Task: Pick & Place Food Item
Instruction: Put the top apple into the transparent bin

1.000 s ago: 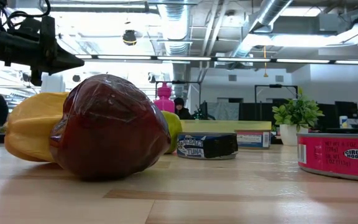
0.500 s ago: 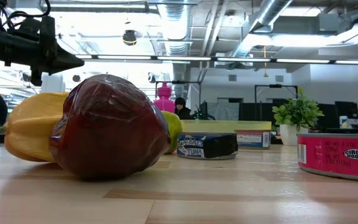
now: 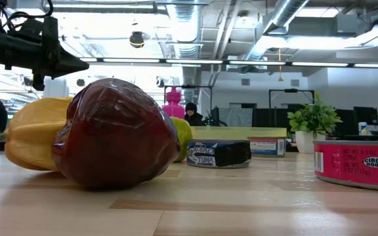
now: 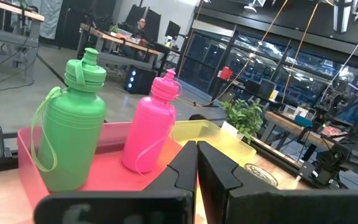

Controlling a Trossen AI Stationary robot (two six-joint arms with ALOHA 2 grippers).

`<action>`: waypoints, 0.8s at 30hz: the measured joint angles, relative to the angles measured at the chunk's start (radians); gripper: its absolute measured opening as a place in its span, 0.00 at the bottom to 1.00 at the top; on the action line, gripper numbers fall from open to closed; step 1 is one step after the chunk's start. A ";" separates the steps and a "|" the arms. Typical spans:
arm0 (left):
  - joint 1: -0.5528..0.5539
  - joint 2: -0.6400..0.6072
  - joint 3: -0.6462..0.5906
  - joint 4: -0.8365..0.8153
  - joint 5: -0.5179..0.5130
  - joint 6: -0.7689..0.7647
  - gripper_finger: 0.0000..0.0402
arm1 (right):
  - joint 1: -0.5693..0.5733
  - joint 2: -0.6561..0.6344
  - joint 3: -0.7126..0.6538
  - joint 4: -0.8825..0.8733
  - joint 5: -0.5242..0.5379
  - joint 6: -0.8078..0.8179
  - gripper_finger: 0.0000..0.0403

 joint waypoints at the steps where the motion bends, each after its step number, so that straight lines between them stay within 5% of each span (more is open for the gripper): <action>1: 0.000 0.000 0.000 0.000 0.000 0.000 0.00 | -0.002 0.008 0.000 0.005 0.000 -0.002 0.63; 24: 0.000 0.000 0.000 0.003 0.000 0.000 0.00 | -0.009 0.032 -0.283 0.409 0.045 -0.020 0.63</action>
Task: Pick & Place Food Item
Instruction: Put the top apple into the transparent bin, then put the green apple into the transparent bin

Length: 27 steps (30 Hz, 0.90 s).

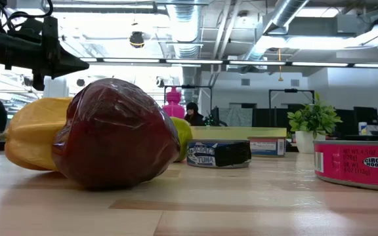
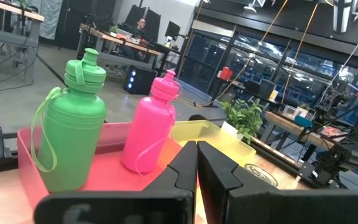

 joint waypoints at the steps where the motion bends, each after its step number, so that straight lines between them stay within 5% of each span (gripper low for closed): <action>1: 0.000 0.000 0.000 0.000 0.000 0.000 0.00 | 0.000 0.000 -0.007 -0.001 0.000 0.000 0.63; 14: 0.000 0.000 0.000 0.000 0.000 0.000 0.00 | 0.000 0.000 -0.028 -0.007 0.000 0.000 0.64; 27: 0.000 0.000 0.000 0.001 0.000 0.000 0.00 | -0.001 0.000 -0.028 0.000 -0.014 0.002 0.81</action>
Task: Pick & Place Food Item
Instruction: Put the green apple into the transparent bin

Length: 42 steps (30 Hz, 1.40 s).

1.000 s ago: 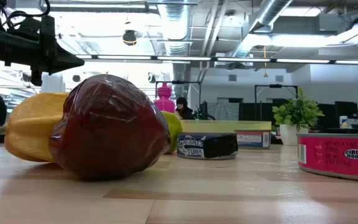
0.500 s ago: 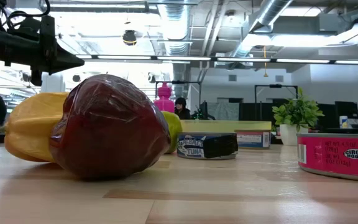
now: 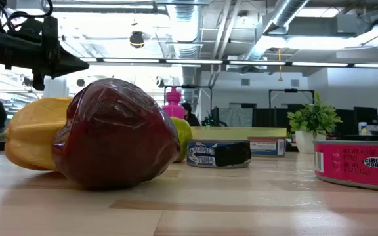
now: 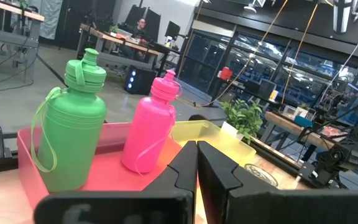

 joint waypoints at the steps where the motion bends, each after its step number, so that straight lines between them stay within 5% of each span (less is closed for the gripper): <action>1: 0.000 0.000 0.000 0.000 0.000 0.000 0.00 | -0.003 0.000 0.000 0.004 -0.019 -0.003 0.81; 7: 0.000 0.000 0.000 0.000 0.000 0.000 0.00 | -0.028 -0.069 0.058 -0.013 -0.158 -0.095 0.81; 12: 0.000 0.000 0.000 -0.002 0.000 0.000 0.00 | -0.085 -0.206 0.140 -0.169 -0.163 -0.134 0.81; 16: 0.000 0.000 0.000 -0.003 0.000 0.000 0.00 | -0.174 -0.312 0.212 -0.295 -0.005 -0.237 0.81; 22: 0.000 0.000 0.000 -0.004 0.000 0.000 0.00 | -0.406 -0.380 0.269 -0.314 0.267 -0.636 0.81; 30: 0.000 0.000 0.001 -0.005 0.000 0.000 0.00 | -0.728 -0.238 0.276 -0.110 0.243 -1.183 0.81; 36: 0.000 0.000 0.001 -0.006 0.000 0.000 0.00 | -0.804 -0.078 0.276 0.133 0.142 -1.483 0.81; 42: 0.000 0.000 0.001 -0.006 0.000 0.000 0.00 | -0.842 0.094 0.286 0.368 -0.013 -1.577 0.81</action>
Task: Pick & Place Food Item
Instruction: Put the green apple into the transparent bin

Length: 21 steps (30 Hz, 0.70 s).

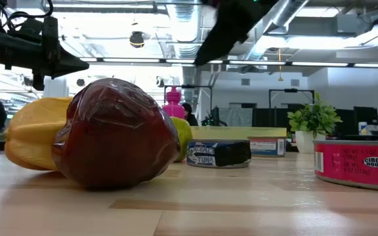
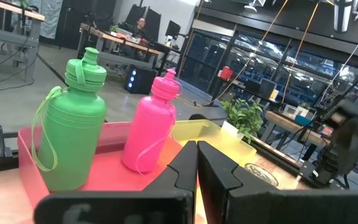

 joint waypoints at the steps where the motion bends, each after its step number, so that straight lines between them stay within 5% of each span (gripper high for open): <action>1: 0.000 0.000 0.000 0.000 0.000 0.000 0.00 | -0.004 0.031 0.013 0.016 -0.020 -0.004 0.81; 11: 0.000 0.000 0.000 0.000 0.000 0.000 0.00 | -0.001 0.327 0.218 0.003 -0.085 -0.086 0.83; 21: 0.000 0.000 0.000 0.000 0.000 0.000 0.00 | 0.006 0.446 0.291 -0.055 -0.136 -0.077 0.84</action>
